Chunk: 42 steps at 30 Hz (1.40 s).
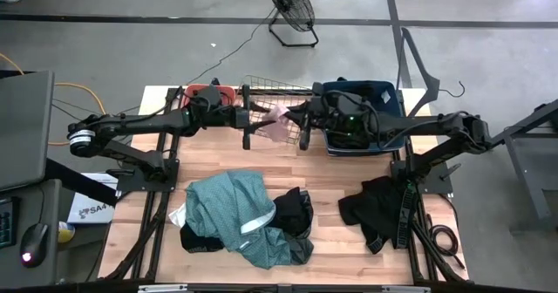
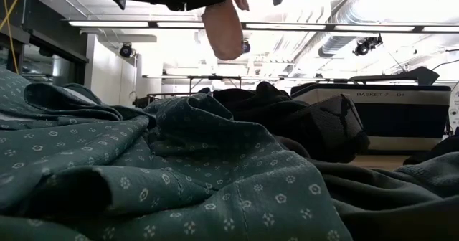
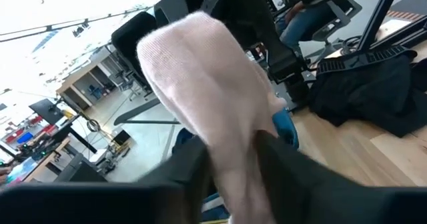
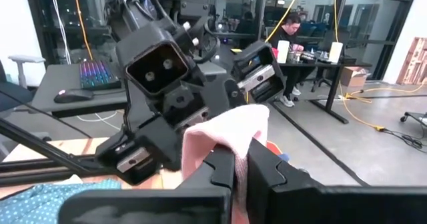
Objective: Pick & Place Cloths
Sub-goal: Put the light pink sock into the orange bin
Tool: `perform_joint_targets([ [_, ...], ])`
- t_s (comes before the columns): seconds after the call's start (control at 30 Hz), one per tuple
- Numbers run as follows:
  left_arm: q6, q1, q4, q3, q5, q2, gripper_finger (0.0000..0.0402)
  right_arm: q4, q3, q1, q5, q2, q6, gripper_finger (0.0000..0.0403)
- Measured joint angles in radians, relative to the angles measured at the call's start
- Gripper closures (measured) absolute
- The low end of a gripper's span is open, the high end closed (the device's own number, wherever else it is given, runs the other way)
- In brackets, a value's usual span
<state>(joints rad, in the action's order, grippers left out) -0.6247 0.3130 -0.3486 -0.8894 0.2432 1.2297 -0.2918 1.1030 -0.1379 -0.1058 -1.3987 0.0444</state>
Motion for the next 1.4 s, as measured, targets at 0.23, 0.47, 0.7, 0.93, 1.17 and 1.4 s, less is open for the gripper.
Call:
perform_joint_targets([
  [0.23, 0.026, 0.000, 0.004, 0.000, -0.003, 0.000, 0.0394, 0.016, 0.000, 0.000, -0.020, 0.000, 0.015, 0.0396],
  [0.47, 0.027, 0.000, 0.018, 0.000, -0.057, 0.000, 0.0398, 0.074, 0.000, 0.000, -0.026, 0.021, 0.026, 0.0324],
  [0.7, 0.061, 0.000, 0.046, 0.000, -0.268, -0.004, 0.0400, 0.153, 0.000, 0.000, -0.167, 0.086, 0.034, 0.0189],
  [0.93, 0.045, 0.003, 0.130, 0.000, -0.640, -0.021, 0.0400, 0.267, 0.000, 0.000, -0.217, 0.120, 0.004, 0.0115],
  [1.17, 0.000, 0.061, 0.271, 0.000, -0.954, -0.032, 0.0401, 0.302, 0.000, 0.000, -0.217, 0.120, -0.024, 0.0110],
  [1.4, 0.036, 0.179, 0.396, 0.000, -1.111, -0.032, 0.0401, 0.305, 0.000, 0.000, -0.217, 0.120, -0.026, 0.0115],
])
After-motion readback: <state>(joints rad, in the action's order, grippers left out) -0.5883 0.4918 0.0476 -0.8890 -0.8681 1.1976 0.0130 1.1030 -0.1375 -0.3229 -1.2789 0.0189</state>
